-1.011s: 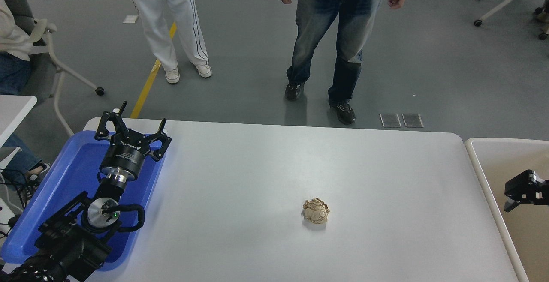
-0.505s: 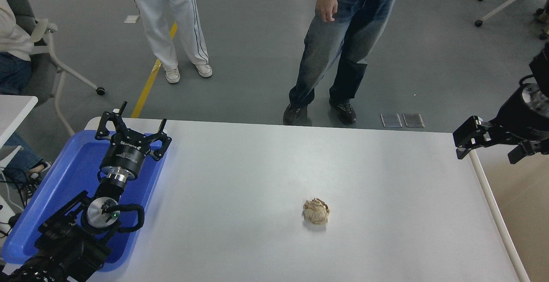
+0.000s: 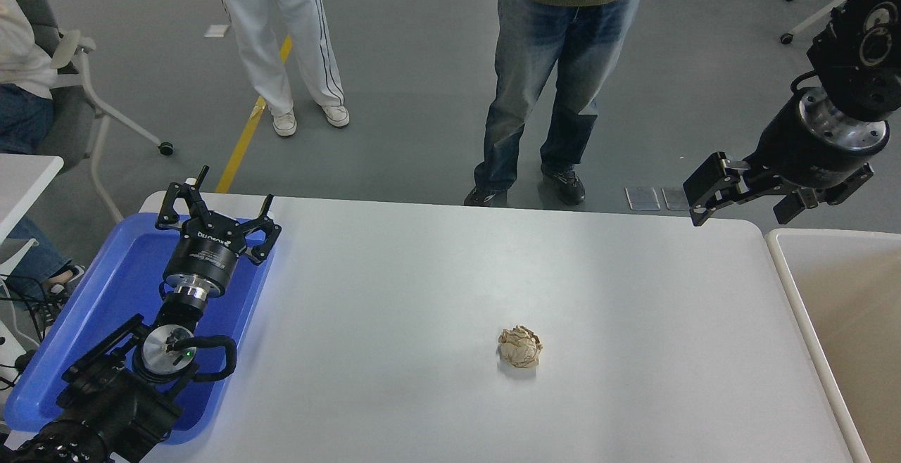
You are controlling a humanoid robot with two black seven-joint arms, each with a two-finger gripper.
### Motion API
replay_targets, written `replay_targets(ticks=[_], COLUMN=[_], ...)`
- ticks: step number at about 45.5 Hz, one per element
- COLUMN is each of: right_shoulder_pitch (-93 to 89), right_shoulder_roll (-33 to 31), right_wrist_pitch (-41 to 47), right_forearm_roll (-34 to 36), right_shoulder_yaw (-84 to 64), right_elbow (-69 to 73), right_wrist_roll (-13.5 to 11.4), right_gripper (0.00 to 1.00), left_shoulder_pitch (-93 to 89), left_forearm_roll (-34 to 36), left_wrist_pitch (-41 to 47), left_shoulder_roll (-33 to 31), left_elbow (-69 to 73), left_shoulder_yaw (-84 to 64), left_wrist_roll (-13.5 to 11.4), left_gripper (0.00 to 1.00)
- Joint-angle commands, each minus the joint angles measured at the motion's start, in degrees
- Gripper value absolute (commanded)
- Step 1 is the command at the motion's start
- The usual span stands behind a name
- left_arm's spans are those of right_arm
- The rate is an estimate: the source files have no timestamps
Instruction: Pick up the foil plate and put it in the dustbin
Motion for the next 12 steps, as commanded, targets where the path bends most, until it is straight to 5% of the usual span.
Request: replay_targets(ticks=[1, 12], right_shoulder_pitch=[-1.6, -1.9], right_shoulder_roll=[1.7, 2.5], right_wrist_pitch=[0.0, 0.0], right_forearm_roll=[0.6, 0.7], right_shoulder_yaw=[-1.3, -1.7], right_elbow=[0.3, 0.3], right_wrist_roll=[0.0, 0.0], right_gripper=[1.0, 1.0], left_shoulder_pitch=[0.0, 0.0], left_forearm_roll=[0.0, 0.0], left_wrist_pitch=[0.0, 0.0], left_shoulder_roll=[0.0, 0.0], left_elbow=[0.0, 0.0], left_shoulder_yaw=[0.0, 0.0], left_wrist_roll=[0.0, 0.0], left_gripper=[1.0, 1.0])
